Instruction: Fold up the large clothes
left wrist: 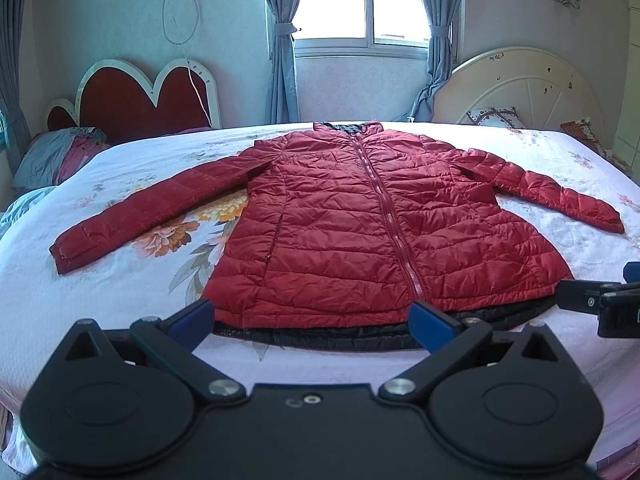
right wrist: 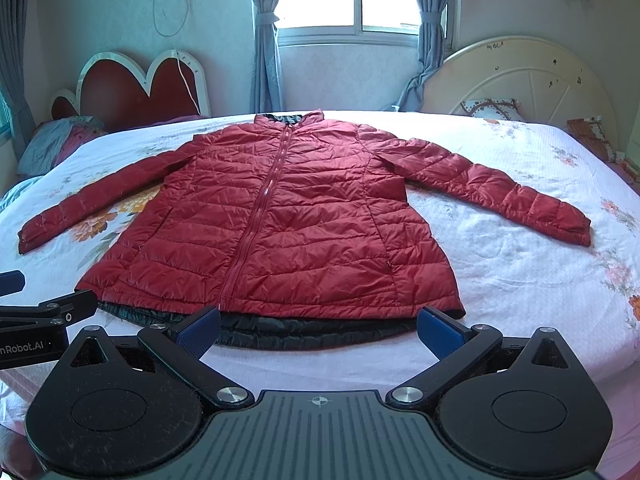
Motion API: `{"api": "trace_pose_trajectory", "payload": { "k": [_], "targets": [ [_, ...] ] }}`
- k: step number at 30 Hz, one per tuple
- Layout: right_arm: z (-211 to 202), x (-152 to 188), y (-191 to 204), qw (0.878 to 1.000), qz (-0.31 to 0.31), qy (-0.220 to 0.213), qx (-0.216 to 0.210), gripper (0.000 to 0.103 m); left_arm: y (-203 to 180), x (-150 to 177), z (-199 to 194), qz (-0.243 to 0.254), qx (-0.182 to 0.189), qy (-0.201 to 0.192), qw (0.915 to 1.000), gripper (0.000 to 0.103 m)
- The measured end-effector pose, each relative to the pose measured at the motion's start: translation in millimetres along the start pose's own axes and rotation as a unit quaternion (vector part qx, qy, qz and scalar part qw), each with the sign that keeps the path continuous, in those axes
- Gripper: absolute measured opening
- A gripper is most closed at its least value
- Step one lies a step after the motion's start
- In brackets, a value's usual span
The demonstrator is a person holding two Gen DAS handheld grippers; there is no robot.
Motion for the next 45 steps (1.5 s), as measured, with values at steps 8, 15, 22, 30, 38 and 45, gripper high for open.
{"api": "trace_pose_trajectory", "payload": {
  "k": [8, 15, 22, 30, 38, 45],
  "targets": [
    [0.4, -0.3, 0.0, 1.000, 0.000, 0.000, 0.000, 0.103, 1.1, 0.4, 1.0, -0.001, 0.000, 0.000, 1.0000, 0.103],
    [0.5, -0.2, 0.7, 1.000, 0.000, 0.000, 0.000, 0.103, 1.3, 0.4, 1.0, -0.001, 0.000, 0.000, 1.0000, 0.103],
    [0.5, 0.0, 1.4, 1.000, 0.000, 0.000, 0.000, 0.103, 2.9, 0.8, 1.7, -0.002, 0.001, 0.000, 1.0000, 0.103],
    [4.0, -1.6, 2.8, 1.000, 0.006, -0.002, 0.004, 0.103, 7.9, 3.7, 5.2, -0.006, 0.006, 0.001, 1.0000, 0.103],
    [2.6, -15.7, -34.5, 0.997, 0.055, -0.050, 0.031, 0.103, 4.9, -9.7, 22.4, -0.032, 0.056, -0.001, 0.9979, 0.103],
    [25.5, -38.5, -101.1, 0.987, 0.105, -0.074, 0.101, 0.103, -22.6, -39.3, 64.3, -0.034, 0.108, -0.012, 0.9935, 0.103]
  ]
}}
Point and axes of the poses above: each gripper's, at about its wrist camera, not at the fingertips, and z roughly the way its jaws point, y to its left, x to its underside, the point moved 4 cm from there along z, roughly the way its jaws point, and after that the axes turned 3 degrees about -y, right-handed, at the moved point
